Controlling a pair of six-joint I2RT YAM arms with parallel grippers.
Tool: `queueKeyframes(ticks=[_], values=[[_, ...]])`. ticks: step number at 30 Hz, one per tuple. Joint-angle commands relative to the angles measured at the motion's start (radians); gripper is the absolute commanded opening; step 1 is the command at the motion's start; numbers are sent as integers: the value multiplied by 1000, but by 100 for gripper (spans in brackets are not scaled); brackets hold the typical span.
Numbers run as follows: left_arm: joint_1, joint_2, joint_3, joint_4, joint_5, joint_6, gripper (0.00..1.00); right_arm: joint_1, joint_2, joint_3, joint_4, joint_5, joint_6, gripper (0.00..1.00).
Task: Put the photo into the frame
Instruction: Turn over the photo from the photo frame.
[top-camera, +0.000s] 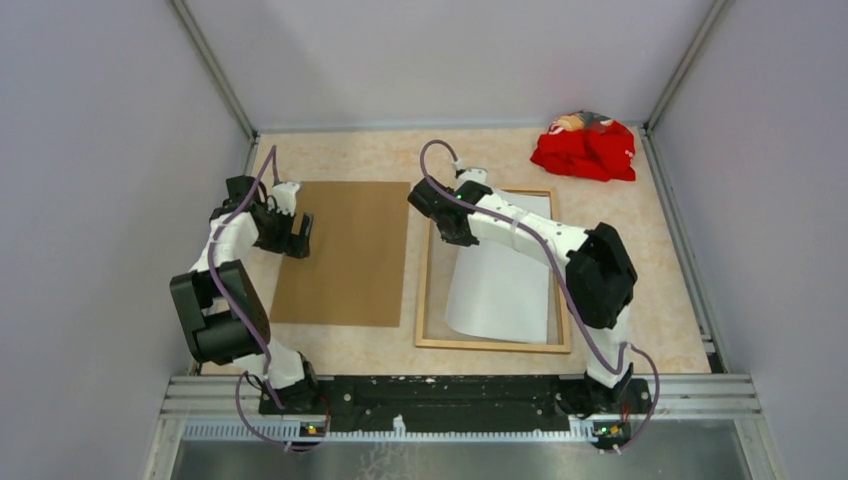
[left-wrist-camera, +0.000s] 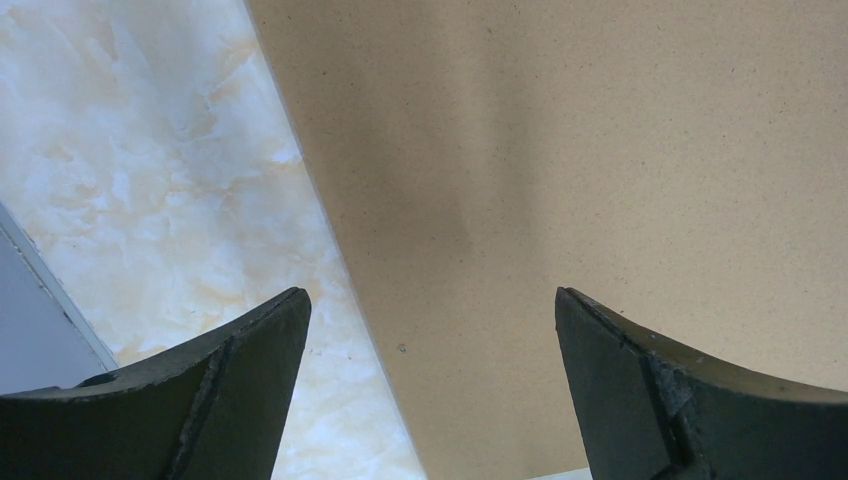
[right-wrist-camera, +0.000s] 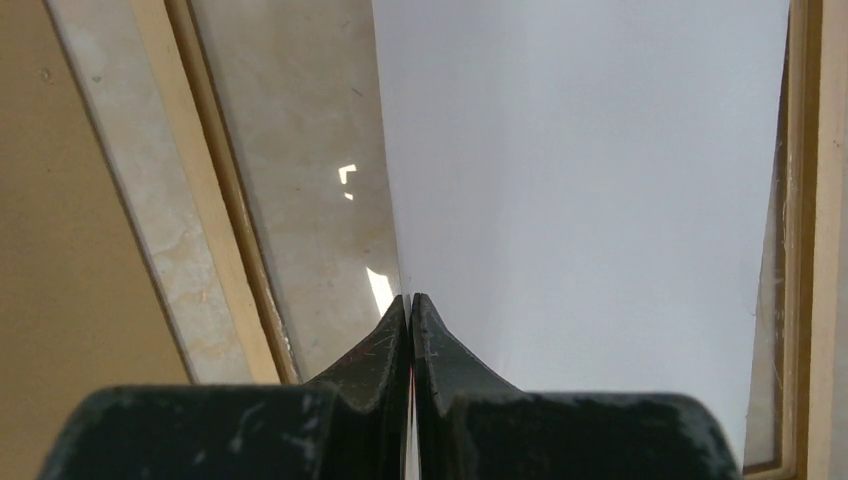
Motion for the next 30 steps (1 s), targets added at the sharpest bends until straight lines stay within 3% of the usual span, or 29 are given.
queueKeyframes(ticks=[1, 8, 21, 30], values=[[3, -4, -13, 29, -8, 15, 98, 2, 5, -30, 109, -49, -167, 0], [3, -1, -14, 31, -4, 14, 98, 3, 3, -57, 175, -106, -337, 0], [2, -6, -14, 25, -6, 17, 98, 48, -6, -96, 196, -125, -493, 0], [3, -5, -19, 26, 2, 14, 98, 54, -54, -179, 220, -113, -506, 0]])
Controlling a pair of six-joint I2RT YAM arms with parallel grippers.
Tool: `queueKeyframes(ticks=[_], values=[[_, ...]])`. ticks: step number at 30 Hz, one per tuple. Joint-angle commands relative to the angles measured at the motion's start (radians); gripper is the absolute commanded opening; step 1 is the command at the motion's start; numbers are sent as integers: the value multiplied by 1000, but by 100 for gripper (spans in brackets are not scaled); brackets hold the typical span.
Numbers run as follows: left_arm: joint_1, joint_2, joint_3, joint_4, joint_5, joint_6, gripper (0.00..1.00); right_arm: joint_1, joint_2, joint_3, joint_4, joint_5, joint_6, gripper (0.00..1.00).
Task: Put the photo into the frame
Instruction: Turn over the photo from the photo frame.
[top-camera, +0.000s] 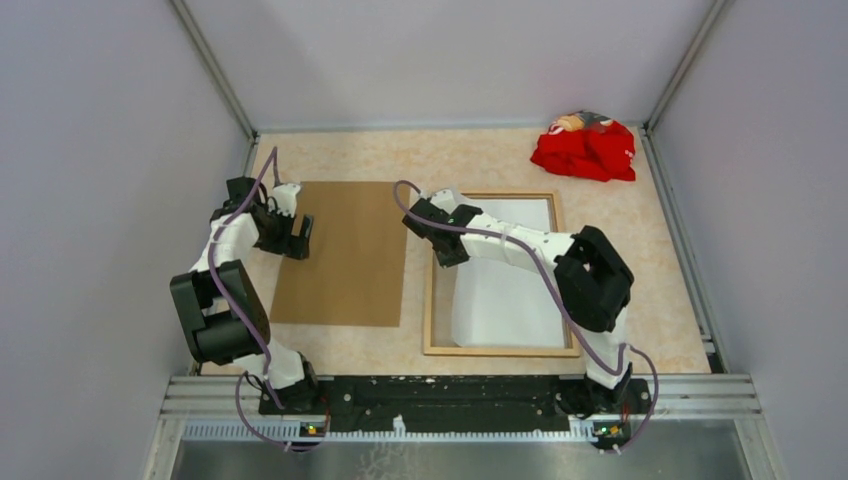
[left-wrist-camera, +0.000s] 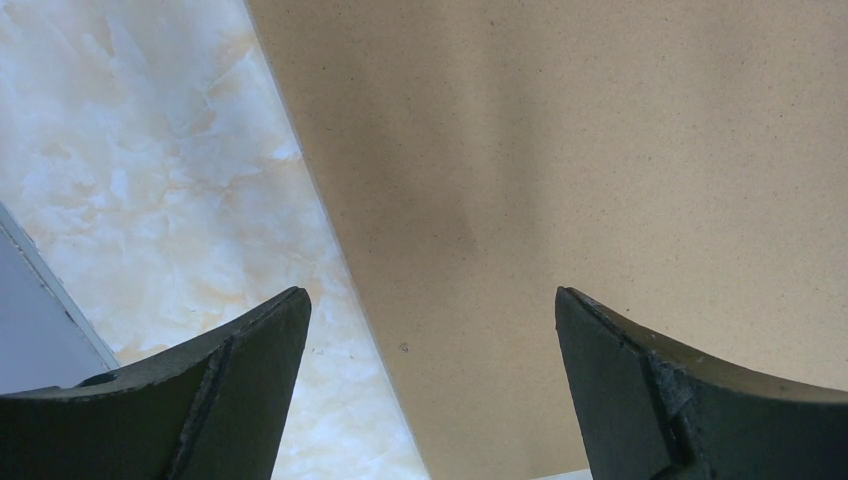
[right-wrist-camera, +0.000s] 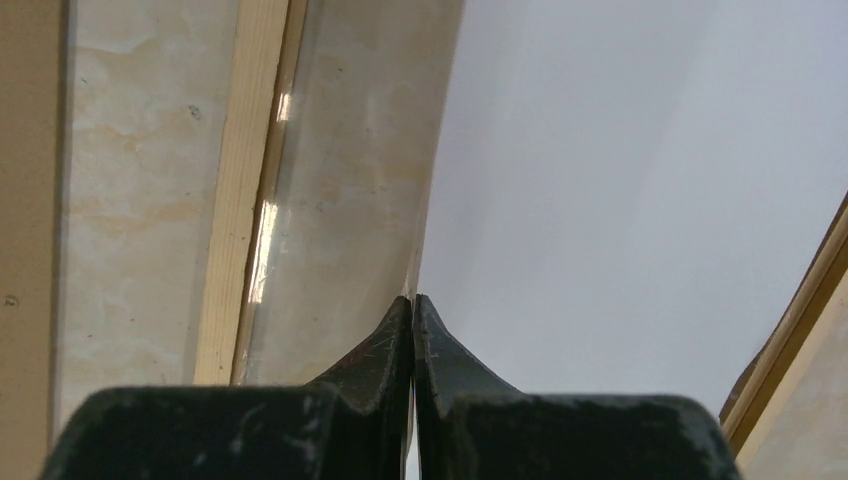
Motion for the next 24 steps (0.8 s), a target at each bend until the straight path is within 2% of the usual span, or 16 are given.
queueKeyframes(ticks=[1, 16, 24], values=[[3, -6, -9, 18, 8, 4, 98, 6, -55, -12, -8, 32, -1, 0], [3, -7, -9, 15, 16, 7, 98, 6, -103, 2, -19, 163, 139, 0], [3, -19, -14, 13, 8, 21, 98, 6, -77, -7, -12, 159, 164, 0]])
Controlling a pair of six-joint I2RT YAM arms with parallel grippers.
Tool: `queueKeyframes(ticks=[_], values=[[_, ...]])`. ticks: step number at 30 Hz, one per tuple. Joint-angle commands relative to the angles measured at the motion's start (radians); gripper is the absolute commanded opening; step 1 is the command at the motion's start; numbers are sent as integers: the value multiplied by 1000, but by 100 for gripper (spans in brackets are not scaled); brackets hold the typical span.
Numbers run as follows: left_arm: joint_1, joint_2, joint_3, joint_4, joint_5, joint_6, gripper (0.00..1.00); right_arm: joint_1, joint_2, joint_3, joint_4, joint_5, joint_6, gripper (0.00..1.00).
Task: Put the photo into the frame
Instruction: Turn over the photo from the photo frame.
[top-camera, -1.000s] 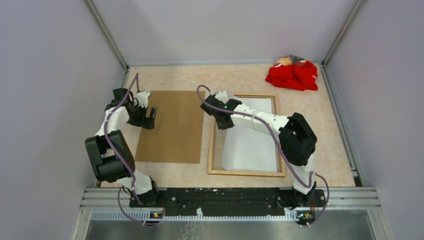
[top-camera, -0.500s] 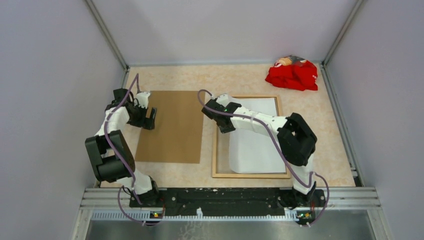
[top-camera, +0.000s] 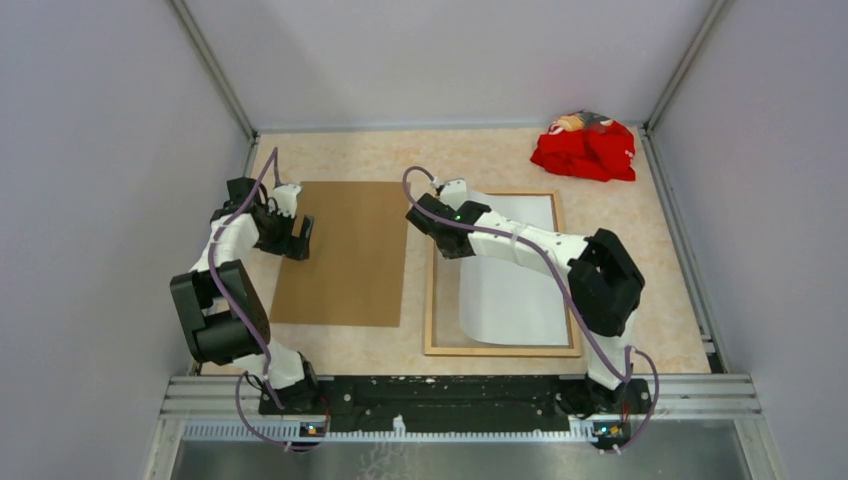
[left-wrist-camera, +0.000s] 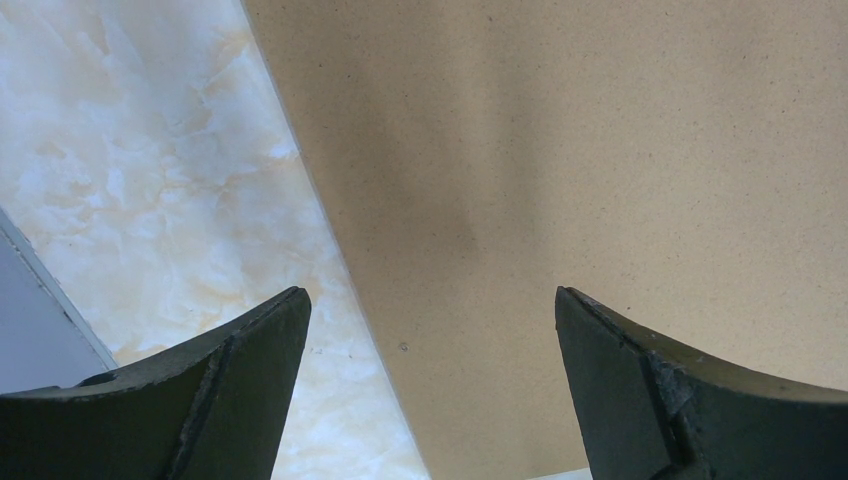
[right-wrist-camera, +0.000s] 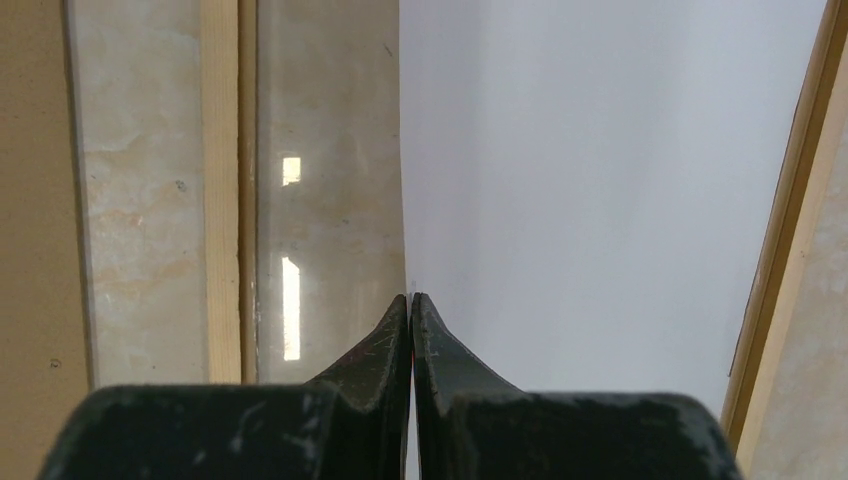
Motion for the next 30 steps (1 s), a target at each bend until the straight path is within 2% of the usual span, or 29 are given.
queueKeyframes(ticks=[1, 8, 20, 25, 30], values=[[3, -21, -11, 15, 7, 18, 98, 6, -18, 1, 4, 42, 35, 0], [3, -22, -15, 18, 15, 12, 98, 5, -9, -14, 15, 42, 64, 1], [2, -28, -19, 10, 12, 21, 98, -11, 0, -22, 90, -73, 38, 63], [3, -24, -15, 6, 15, 22, 98, -30, -28, -56, 142, -135, 25, 75], [3, -20, -10, 5, 10, 20, 98, -57, -59, -94, 193, -200, 18, 80]])
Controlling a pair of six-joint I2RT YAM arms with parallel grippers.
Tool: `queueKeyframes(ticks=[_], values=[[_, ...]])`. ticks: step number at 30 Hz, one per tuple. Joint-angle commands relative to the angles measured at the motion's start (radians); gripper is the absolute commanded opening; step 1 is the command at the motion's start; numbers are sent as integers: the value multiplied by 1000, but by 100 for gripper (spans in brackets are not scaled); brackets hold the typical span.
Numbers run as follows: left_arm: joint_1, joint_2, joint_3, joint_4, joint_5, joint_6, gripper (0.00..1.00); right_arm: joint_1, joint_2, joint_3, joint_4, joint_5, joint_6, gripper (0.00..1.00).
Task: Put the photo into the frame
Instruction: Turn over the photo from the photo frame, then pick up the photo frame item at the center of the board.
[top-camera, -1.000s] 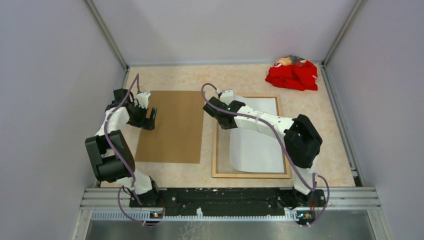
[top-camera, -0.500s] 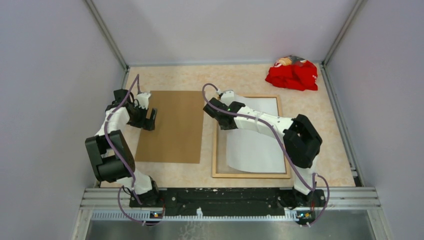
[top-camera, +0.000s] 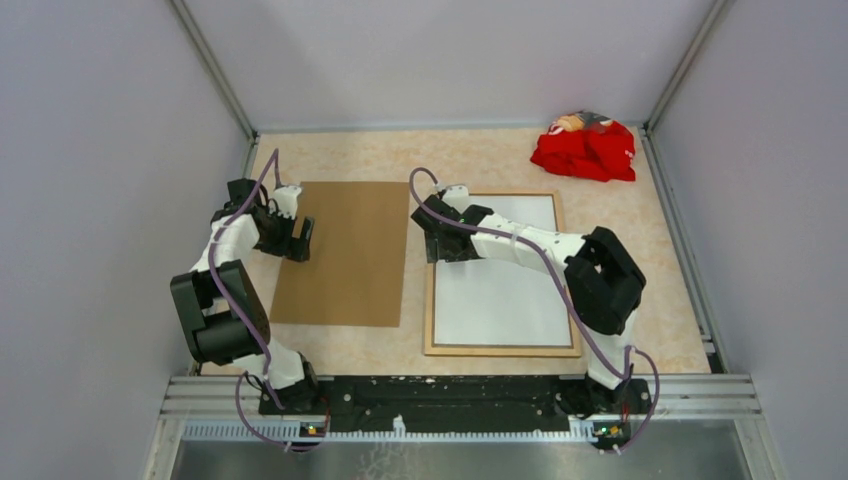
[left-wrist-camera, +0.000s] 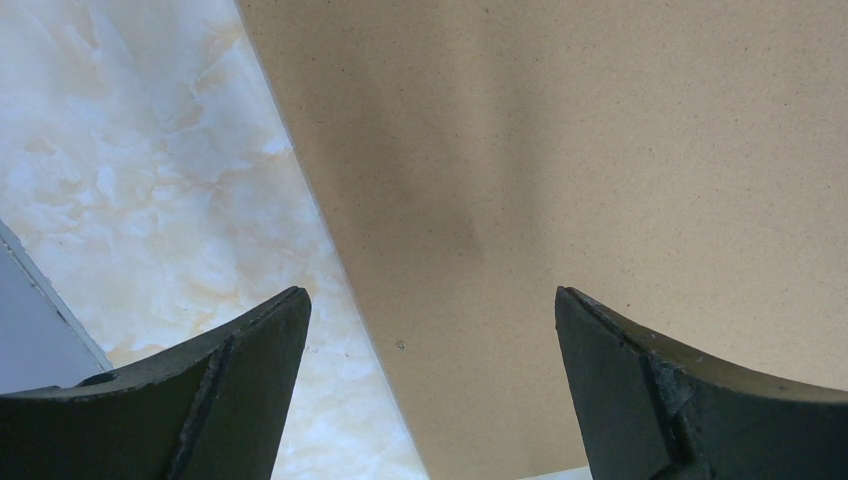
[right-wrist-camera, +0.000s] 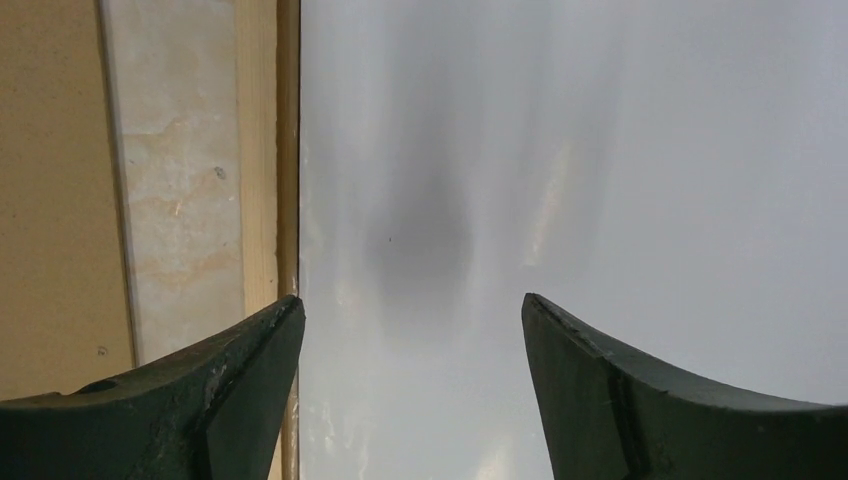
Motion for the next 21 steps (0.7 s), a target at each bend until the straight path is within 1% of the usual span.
queueKeyframes(ticks=[1, 6, 11, 17, 21], values=[[3, -19, -2, 6, 9, 15, 98, -24, -65, -21, 70, -68, -14, 80], [6, -12, 12, 3, -3, 9, 98, -25, -87, -7, 98, -129, -4, 81], [48, 19, 84, -10, -22, 10, 98, 11, -87, 30, 202, -229, 20, 82], [142, 114, 195, 10, -92, -38, 97, 57, 68, 166, 212, -302, 72, 83], [159, 141, 153, 126, -189, -59, 93, 64, 160, 230, 224, -304, 101, 83]])
